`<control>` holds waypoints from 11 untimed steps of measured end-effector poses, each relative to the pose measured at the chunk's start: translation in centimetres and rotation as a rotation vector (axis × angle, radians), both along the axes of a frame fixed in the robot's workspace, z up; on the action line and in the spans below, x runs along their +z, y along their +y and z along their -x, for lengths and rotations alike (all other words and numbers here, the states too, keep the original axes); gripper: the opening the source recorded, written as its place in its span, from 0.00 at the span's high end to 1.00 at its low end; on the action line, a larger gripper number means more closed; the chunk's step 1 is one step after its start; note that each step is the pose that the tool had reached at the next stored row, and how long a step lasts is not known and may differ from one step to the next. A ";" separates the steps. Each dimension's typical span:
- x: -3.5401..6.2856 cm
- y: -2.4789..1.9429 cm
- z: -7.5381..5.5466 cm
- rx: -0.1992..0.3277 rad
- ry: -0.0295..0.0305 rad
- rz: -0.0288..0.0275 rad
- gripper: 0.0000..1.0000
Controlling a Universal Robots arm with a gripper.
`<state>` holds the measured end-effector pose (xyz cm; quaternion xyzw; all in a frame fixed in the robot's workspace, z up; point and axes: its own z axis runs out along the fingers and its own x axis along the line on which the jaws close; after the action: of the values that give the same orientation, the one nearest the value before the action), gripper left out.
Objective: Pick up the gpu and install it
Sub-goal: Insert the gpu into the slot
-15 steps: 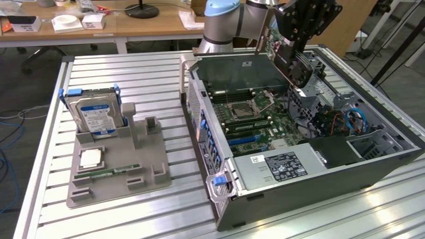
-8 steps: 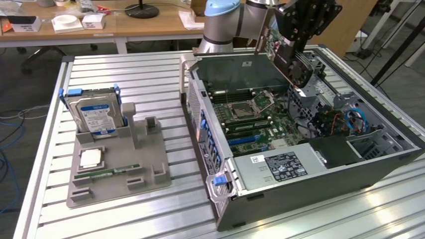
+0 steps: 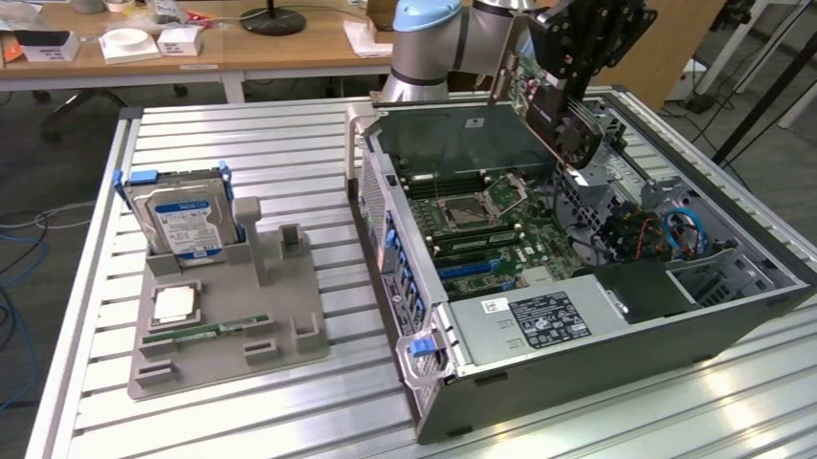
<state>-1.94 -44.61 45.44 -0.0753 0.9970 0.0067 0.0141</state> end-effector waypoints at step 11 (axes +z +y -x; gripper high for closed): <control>0.00 0.00 0.0 0.021 -0.0001 0.0000 0.75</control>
<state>-1.94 -44.61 45.44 -0.0858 0.9962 0.0068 0.0140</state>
